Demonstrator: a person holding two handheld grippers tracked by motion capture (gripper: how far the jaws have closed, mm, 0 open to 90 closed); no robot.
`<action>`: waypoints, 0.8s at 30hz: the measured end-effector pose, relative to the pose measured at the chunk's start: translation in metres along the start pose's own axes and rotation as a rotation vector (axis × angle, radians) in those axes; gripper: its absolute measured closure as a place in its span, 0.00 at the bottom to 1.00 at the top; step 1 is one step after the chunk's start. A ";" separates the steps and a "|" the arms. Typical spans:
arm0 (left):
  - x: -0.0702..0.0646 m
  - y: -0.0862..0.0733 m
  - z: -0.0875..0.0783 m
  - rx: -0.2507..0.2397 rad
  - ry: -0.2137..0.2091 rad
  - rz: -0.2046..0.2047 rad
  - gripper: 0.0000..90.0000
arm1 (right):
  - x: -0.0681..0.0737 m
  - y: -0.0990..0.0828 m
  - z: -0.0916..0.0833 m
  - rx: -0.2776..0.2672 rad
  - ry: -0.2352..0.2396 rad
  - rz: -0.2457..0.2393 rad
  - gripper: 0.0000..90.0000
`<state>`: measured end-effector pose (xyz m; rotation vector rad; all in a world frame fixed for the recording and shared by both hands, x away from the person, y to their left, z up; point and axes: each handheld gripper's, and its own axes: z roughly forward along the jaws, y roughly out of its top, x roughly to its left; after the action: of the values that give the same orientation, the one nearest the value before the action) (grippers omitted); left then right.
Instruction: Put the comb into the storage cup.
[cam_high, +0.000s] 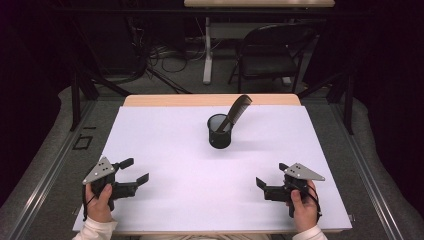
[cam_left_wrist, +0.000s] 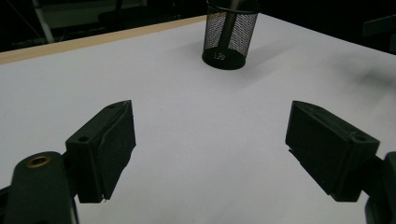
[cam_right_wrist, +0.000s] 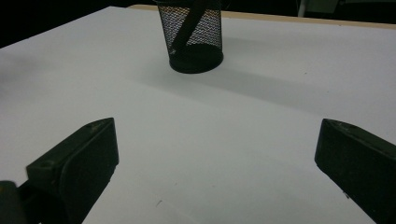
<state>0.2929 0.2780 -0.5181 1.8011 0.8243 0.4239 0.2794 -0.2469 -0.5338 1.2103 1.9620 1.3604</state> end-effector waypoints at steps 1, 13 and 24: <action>0.000 0.000 0.000 0.007 0.002 0.000 0.18 | -0.001 -0.001 0.000 0.005 -0.004 0.001 0.00; 0.000 -0.006 0.008 0.038 0.008 0.016 0.18 | -0.003 -0.006 0.004 0.019 -0.008 0.000 0.00; -0.001 -0.009 0.012 0.059 0.002 0.022 0.18 | -0.003 -0.007 0.005 0.036 -0.011 0.005 0.00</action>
<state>0.2972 0.2708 -0.5306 1.8665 0.8264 0.4192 0.2819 -0.2478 -0.5429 1.2377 1.9845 1.3238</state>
